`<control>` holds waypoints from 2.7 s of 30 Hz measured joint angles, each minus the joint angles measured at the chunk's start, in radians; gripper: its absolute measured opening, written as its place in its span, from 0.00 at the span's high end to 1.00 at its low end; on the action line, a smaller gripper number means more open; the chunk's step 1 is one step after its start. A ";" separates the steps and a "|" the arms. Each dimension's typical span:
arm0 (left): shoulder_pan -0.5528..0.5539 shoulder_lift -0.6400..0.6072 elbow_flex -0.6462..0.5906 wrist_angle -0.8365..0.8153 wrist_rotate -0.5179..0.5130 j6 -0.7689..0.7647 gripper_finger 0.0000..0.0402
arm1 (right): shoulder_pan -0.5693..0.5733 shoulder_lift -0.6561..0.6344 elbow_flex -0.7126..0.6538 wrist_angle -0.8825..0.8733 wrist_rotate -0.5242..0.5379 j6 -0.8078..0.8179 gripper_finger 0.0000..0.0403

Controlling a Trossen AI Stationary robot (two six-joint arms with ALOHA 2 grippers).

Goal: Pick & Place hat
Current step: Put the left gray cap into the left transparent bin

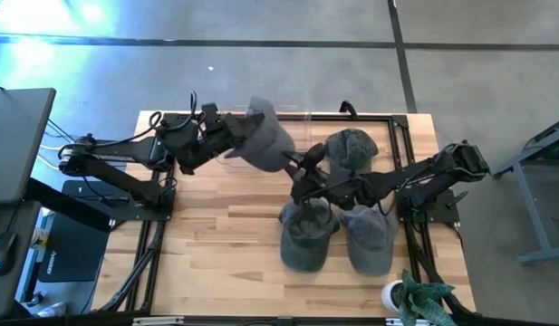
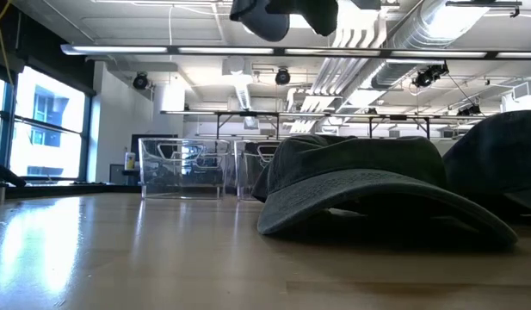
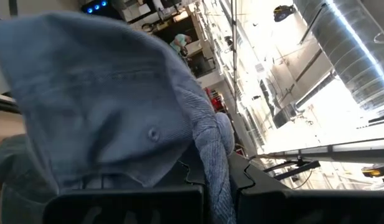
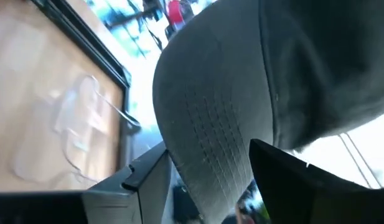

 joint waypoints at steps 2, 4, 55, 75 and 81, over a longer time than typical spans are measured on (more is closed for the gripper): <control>0.000 0.000 0.000 0.000 0.001 0.000 1.00 | -0.011 0.000 0.000 0.008 0.049 -0.013 0.47; 0.000 0.000 0.000 0.000 0.001 0.000 1.00 | -0.015 0.000 0.000 0.031 0.108 -0.011 0.49; 0.000 -0.252 0.004 0.047 0.197 0.739 0.43 | 0.111 -0.286 0.000 -0.245 0.040 0.839 0.99; 0.000 -0.164 0.216 -0.425 0.196 0.936 0.55 | 0.047 -0.328 -0.001 -0.280 -0.052 1.007 0.99; 0.001 0.025 0.481 -0.672 0.038 1.009 0.81 | 0.025 -0.328 -0.001 -0.277 -0.078 1.018 0.99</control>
